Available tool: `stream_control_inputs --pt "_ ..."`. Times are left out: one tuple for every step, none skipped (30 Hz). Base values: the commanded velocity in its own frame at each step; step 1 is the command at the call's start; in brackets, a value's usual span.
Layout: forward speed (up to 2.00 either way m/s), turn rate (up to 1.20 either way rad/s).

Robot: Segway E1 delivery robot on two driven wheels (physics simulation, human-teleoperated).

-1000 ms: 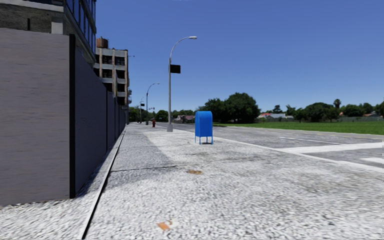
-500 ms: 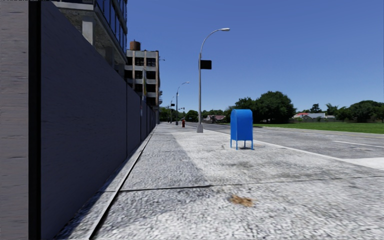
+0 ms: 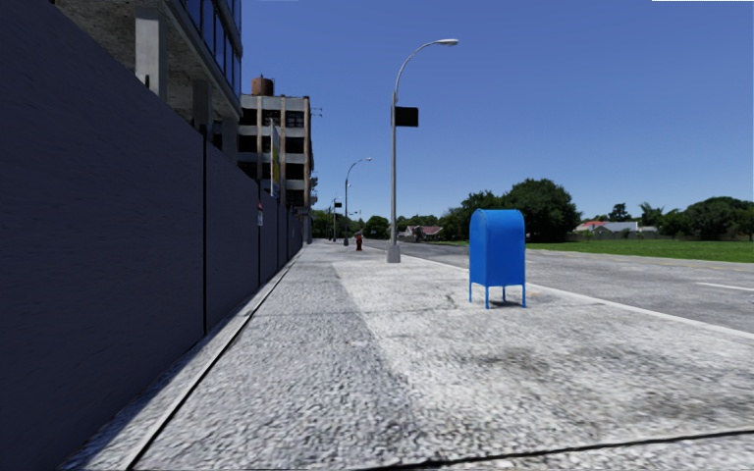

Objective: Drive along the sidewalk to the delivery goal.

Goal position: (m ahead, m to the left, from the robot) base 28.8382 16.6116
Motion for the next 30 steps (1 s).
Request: stream_control_inputs --pt "2.00 0.51" --pt "2.00 0.11" --pt "2.00 0.11" --pt "2.00 0.04" --pt "2.00 0.01" --pt "2.00 0.00" --pt "2.00 0.00" --pt "2.00 0.00" --pt "2.00 0.00" --pt "2.00 0.00" --pt "2.00 0.00" --pt "2.00 0.00" --pt "2.00 0.00" --pt "2.00 0.00" --pt "2.00 0.00" --pt "2.00 0.00" --pt "2.00 0.00" --pt "2.00 0.00" --pt "2.00 0.00" --pt "2.00 0.00" --pt "2.00 0.00" --pt "2.00 0.43" --pt "2.00 1.20" --pt "2.00 1.20" --pt "2.00 1.20" --pt "2.00 1.20" --pt "2.00 1.20" --pt "2.00 1.17" --pt "2.00 0.68" --pt "2.00 0.42"
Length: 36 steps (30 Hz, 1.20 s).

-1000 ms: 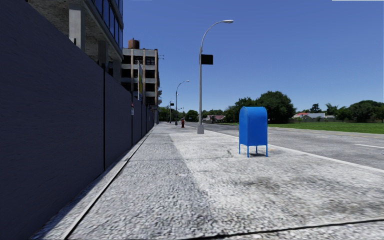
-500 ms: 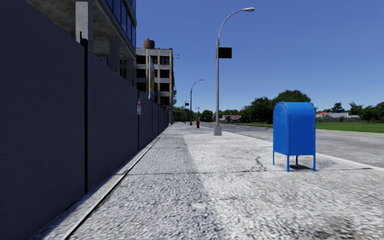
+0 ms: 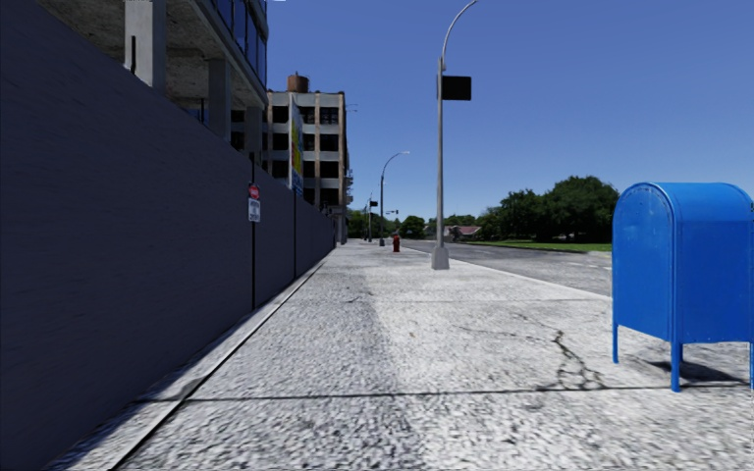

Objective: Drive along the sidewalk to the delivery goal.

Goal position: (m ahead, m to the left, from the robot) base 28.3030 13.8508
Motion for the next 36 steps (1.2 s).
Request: stream_control_inputs --pt "2.00 0.16" --pt "2.00 0.04" --pt "2.00 0.01" --pt "2.00 0.00" --pt "2.00 0.00" --pt "2.00 0.00" --pt "2.00 0.00" --pt "2.00 0.00" --pt "2.00 0.00" --pt "2.00 0.00" --pt "2.00 0.00" --pt "2.00 0.00" --pt "2.00 0.00" --pt "2.00 0.00" --pt "2.00 0.00" --pt "2.00 0.00" --pt "2.00 0.00" --pt "2.00 0.00" --pt "2.00 0.00" --pt "2.00 0.00" --pt "2.00 0.00" --pt "2.00 0.00" --pt "2.00 0.00" --pt "2.00 0.00" --pt "2.00 0.00" --pt "2.00 0.00" --pt "2.00 0.00" --pt "2.00 0.00" --pt "2.00 0.00" --pt "2.00 0.00" --pt "2.00 0.00" --pt "2.00 0.00" --pt "2.00 0.00" --pt "2.00 0.00" --pt "2.00 0.00" --pt "2.00 0.00"
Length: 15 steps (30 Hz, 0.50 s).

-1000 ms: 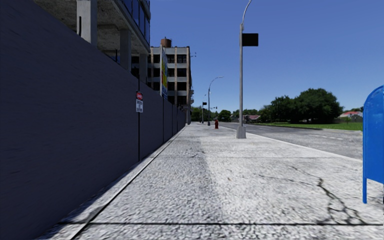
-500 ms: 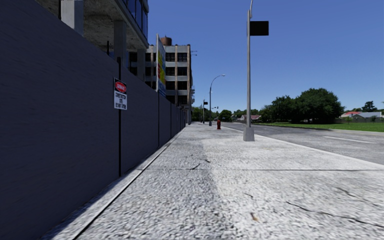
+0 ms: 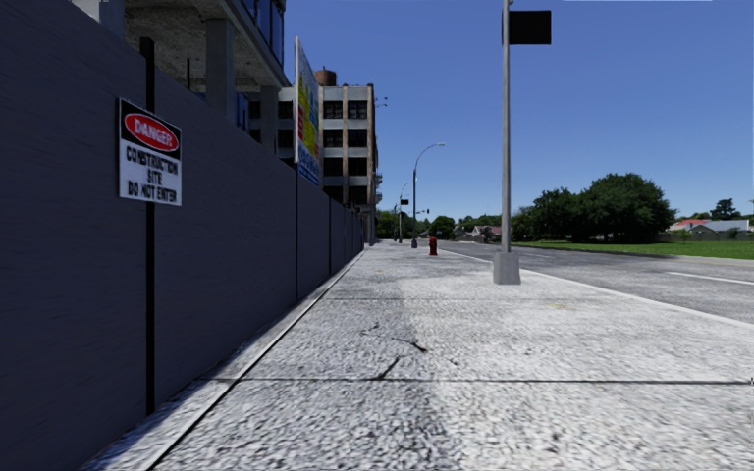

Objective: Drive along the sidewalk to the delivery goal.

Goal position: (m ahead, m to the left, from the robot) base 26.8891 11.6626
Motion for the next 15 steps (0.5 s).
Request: stream_control_inputs --pt "2.00 0.00" --pt "2.00 0.00" --pt "2.00 0.00" --pt "2.00 0.00" --pt "2.00 0.00" --pt "2.00 0.00" --pt "2.00 0.00" --pt "2.00 0.00" --pt "2.00 0.00" --pt "2.00 0.00" --pt "2.00 0.00" --pt "2.00 0.00" --pt "2.00 0.00" --pt "2.00 0.00" --pt "2.00 0.00"
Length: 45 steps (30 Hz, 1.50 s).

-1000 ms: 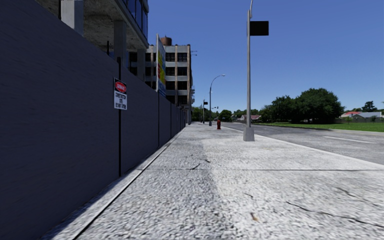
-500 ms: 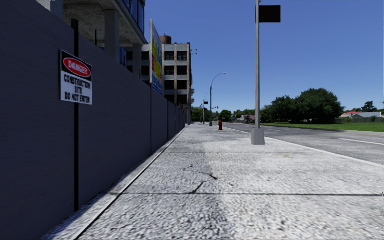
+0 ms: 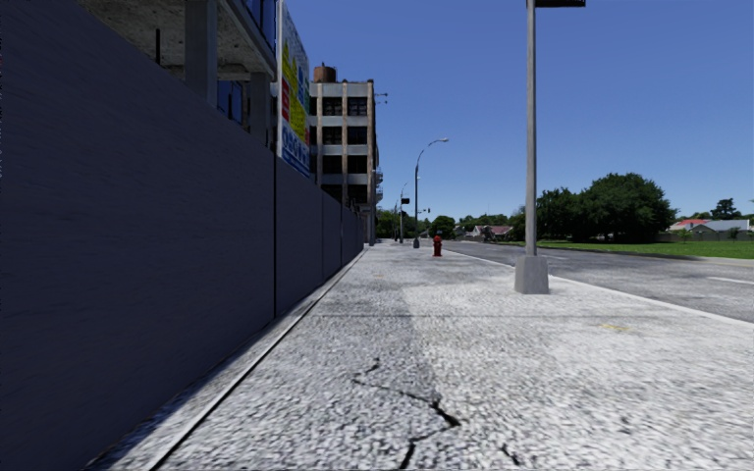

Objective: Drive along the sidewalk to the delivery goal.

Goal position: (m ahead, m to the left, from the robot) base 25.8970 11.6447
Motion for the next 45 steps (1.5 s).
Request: stream_control_inputs --pt "2.00 0.00" --pt "2.00 0.00" --pt "2.00 0.00" --pt "2.00 0.00" --pt "2.00 0.00" --pt "2.00 0.00" --pt "2.00 0.00" --pt "2.00 0.00" --pt "2.00 0.00" --pt "2.00 0.00" --pt "2.00 0.00" --pt "2.00 0.00" --pt "2.00 0.00" --pt "2.00 0.00" --pt "2.00 0.00" --pt "2.00 0.00" --pt "2.00 0.00" --pt "2.00 0.00" --pt "2.00 0.00" --pt "2.00 0.00" --pt "2.00 0.00" --pt "2.00 0.00" --pt "2.00 0.00" --pt "2.00 0.00" --pt "2.00 0.00" --pt "2.00 0.00" --pt "2.00 0.00" --pt "2.00 0.00" --pt "2.00 0.00" --pt "2.00 0.00" --pt "2.00 0.00" --pt "2.00 0.00" --pt "2.00 0.00" --pt "2.00 0.00" --pt "2.00 0.00" --pt "2.00 0.00" --pt "2.00 0.00" --pt "2.00 0.00" --pt "2.00 0.00" --pt "2.00 0.00" --pt "2.00 0.00" --pt "2.00 0.00" --pt "2.00 0.00" --pt "2.00 0.00" --pt "2.00 0.00"
